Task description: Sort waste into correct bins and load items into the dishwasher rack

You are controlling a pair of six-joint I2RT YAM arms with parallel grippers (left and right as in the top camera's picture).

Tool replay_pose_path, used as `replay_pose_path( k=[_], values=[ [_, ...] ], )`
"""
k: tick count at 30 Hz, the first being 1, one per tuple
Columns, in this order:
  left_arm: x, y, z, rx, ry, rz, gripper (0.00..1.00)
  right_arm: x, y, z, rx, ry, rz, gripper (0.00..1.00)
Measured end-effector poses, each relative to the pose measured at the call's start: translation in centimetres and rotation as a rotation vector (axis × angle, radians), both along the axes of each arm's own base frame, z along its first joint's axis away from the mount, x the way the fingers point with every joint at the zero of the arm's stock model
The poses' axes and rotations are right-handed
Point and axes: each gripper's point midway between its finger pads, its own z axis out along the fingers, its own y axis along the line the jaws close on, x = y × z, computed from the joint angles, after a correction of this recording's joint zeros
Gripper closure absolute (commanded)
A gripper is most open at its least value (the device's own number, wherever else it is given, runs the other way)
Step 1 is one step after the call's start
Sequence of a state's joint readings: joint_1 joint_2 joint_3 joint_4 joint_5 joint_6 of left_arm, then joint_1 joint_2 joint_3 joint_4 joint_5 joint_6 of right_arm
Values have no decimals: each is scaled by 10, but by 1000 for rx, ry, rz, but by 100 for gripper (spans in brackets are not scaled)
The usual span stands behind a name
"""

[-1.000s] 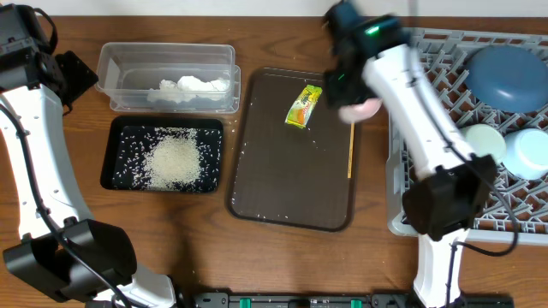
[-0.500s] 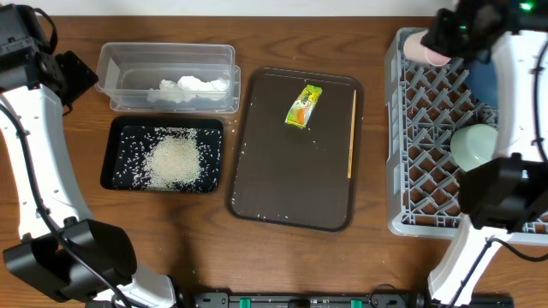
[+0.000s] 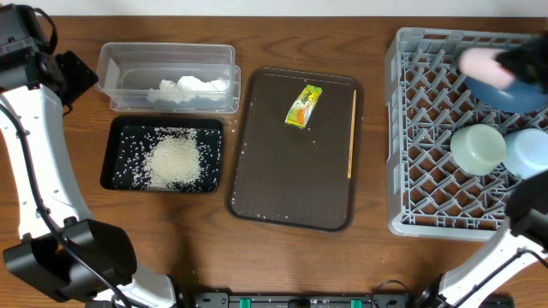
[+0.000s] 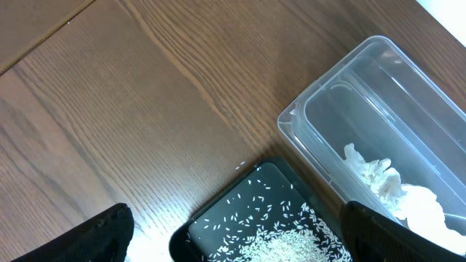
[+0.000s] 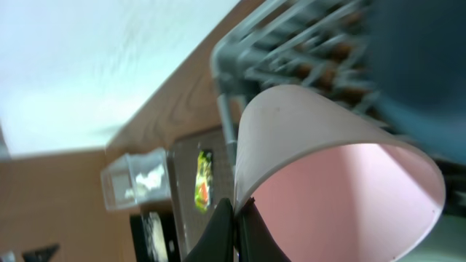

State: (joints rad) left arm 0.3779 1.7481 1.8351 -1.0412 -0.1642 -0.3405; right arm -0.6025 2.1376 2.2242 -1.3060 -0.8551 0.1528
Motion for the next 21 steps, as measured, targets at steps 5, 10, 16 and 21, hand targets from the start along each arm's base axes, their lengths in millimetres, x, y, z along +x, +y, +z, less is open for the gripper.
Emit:
replay_pose_path(
  k=[5,10,16,21],
  values=[
    [0,0,0,0,0,0,7,-32,-61,10,31,-75,-89,99],
    [0,0,0,0,0,0,7,-60,-106,15,-16,-154,-133,99],
    [0,0,0,0,0,0,8,-78,-145,3,-86,-229,-163,99],
    [0,0,0,0,0,0,7,-77,-160,-22,-92,-331,-154,99]
  ],
)
